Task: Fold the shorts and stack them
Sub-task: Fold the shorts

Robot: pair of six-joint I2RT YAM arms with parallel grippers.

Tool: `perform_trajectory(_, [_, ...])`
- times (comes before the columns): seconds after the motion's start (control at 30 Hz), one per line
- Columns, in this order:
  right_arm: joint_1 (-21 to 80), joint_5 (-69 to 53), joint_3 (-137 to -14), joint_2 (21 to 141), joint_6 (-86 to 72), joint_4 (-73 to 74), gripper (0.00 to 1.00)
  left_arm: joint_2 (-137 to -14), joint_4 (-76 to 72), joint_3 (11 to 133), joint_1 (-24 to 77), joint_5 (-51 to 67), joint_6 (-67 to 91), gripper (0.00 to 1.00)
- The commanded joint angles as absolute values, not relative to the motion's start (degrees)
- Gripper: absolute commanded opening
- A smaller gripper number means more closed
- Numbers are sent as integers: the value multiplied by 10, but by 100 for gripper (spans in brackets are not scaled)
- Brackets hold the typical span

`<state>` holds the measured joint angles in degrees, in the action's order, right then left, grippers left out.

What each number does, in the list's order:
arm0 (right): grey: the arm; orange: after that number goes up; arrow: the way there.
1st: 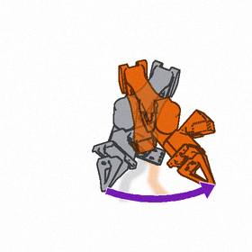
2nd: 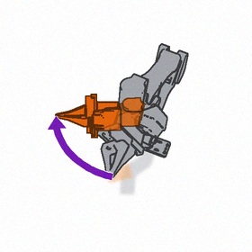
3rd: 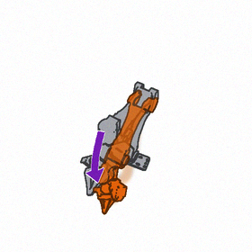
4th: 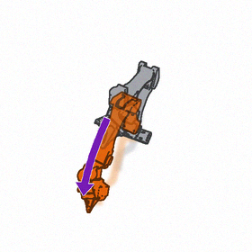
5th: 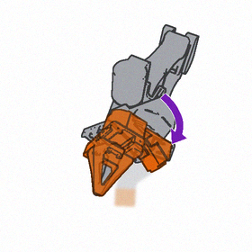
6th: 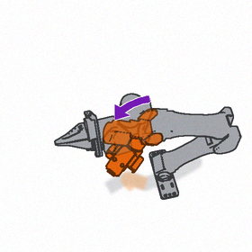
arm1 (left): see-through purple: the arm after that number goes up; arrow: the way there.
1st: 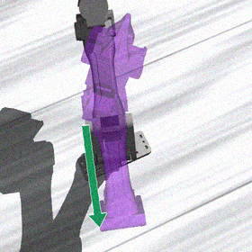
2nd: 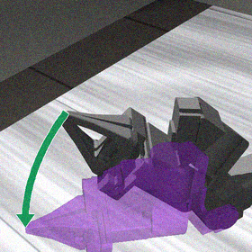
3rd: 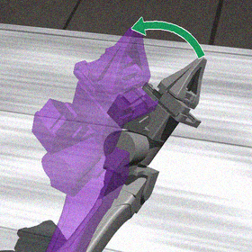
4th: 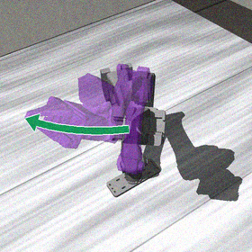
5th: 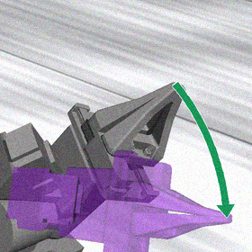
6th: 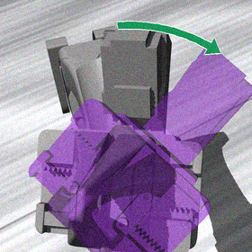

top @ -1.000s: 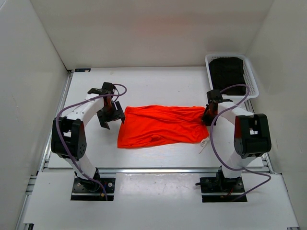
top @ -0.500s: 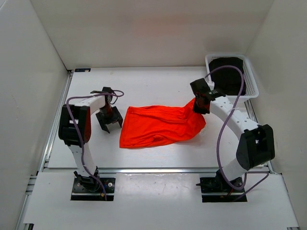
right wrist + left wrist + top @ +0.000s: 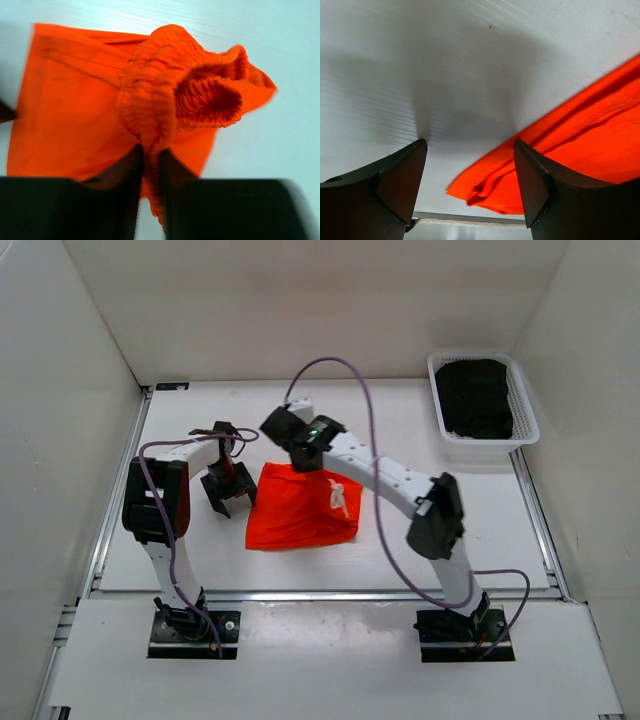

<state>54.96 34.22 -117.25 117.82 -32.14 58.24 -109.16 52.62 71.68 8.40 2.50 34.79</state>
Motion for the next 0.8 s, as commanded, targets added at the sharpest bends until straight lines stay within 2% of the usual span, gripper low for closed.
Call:
perform_trajectory(0.0, [601, 336, -1321, 1265, -330, 648, 60, -1083, 495, 704, 86, 40, 350, 81])
perform_trajectory(0.07, [607, 304, -1401, 1276, -330, 659, 66, -1083, 495, 704, 86, 40, 350, 81])
perform_trajectory(0.1, [607, 288, -1401, 1263, -330, 650, 76, -1076, 495, 704, 86, 40, 350, 81])
perform_trajectory(0.13, [607, 275, -1384, 1245, -330, 637, 77, -1067, 495, 704, 86, 40, 350, 82])
perform_trajectory(0.2, [592, 250, -1319, 1164, -330, 586, 78, -1056, 495, 704, 79, 40, 350, 82])
perform_trajectory(0.23, [582, 237, -1226, 1133, -338, 566, 78, -1049, 504, 704, 79, 40, 350, 82])
perform_trajectory(0.3, [546, 213, -1124, 1036, -356, 512, 78, -1027, 514, 719, 69, 40, 345, 83])
perform_trajectory(0.33, [532, 194, -1024, 1006, -364, 494, 71, -1020, 524, 724, 69, 34, 345, 83])
perform_trajectory(0.43, [474, 180, -897, 917, -384, 447, 56, -985, 535, 744, 74, 28, 338, 78])
perform_trajectory(0.47, [459, 170, -843, 906, -384, 446, 52, -968, 542, 751, 82, 19, 338, 75])
perform_trajectory(0.53, [421, 146, -805, 896, -384, 440, 52, -955, 548, 780, 123, 18, 325, 71])
perform_trajectory(0.6, [389, 119, -775, 896, -379, 424, 64, -955, 548, 799, 168, 35, 311, 75])
perform_trajectory(0.63, [379, 97, -750, 896, -379, 398, 70, -964, 548, 817, 181, 46, 295, 81])
perform_trajectory(0.67, [360, 56, -738, 896, -379, 381, 75, -975, 553, 825, 192, 61, 288, 94])
perform_trajectory(0.7, [350, 33, -727, 901, -379, 364, 87, -1002, 553, 840, 212, 62, 288, 99])
perform_trajectory(0.77, [319, -49, -698, 939, -374, 296, 90, -1066, 553, 853, 235, 62, 273, 100])
